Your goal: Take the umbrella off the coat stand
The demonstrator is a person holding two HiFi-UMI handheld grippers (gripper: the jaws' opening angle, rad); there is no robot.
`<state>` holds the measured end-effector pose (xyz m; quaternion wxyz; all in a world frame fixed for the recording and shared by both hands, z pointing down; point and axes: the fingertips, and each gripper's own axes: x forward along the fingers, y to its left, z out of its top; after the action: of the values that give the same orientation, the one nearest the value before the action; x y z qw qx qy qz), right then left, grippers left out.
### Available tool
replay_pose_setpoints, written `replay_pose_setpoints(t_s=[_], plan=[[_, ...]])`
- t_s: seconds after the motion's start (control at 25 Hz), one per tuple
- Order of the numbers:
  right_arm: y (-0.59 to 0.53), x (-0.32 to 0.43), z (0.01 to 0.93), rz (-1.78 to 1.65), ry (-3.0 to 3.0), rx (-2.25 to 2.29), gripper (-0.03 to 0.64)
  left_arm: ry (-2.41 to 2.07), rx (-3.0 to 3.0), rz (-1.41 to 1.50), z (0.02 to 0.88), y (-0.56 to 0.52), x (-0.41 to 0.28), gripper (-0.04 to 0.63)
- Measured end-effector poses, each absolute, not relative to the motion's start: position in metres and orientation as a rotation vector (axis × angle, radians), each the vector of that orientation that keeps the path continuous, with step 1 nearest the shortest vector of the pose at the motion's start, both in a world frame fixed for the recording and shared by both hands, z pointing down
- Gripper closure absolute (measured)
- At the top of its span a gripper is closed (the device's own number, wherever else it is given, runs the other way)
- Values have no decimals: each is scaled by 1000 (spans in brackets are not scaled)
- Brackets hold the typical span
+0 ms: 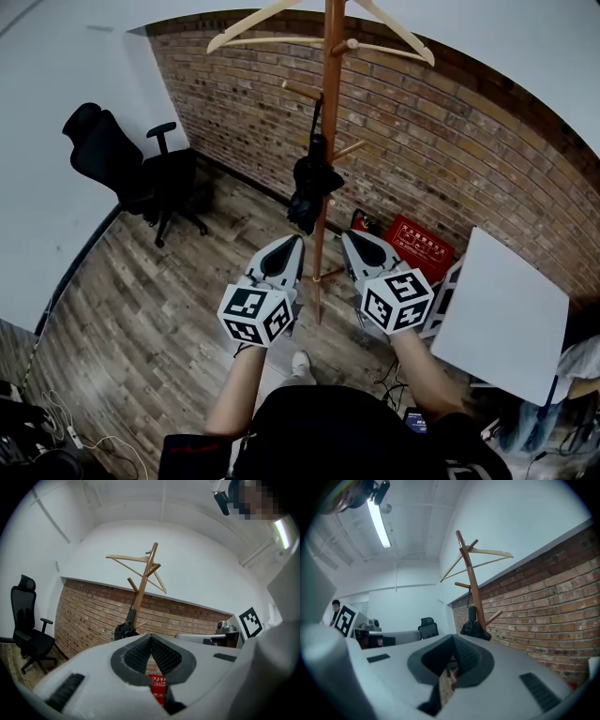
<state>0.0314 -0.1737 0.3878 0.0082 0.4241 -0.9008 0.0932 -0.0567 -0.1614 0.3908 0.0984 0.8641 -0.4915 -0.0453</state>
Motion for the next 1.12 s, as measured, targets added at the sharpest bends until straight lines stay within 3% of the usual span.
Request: replay_pose_setpoints(t_s=[1.12], plan=[[-279, -9, 385, 251, -2728, 1472, 589, -1249, 2649, -127, 388, -275, -92, 578]])
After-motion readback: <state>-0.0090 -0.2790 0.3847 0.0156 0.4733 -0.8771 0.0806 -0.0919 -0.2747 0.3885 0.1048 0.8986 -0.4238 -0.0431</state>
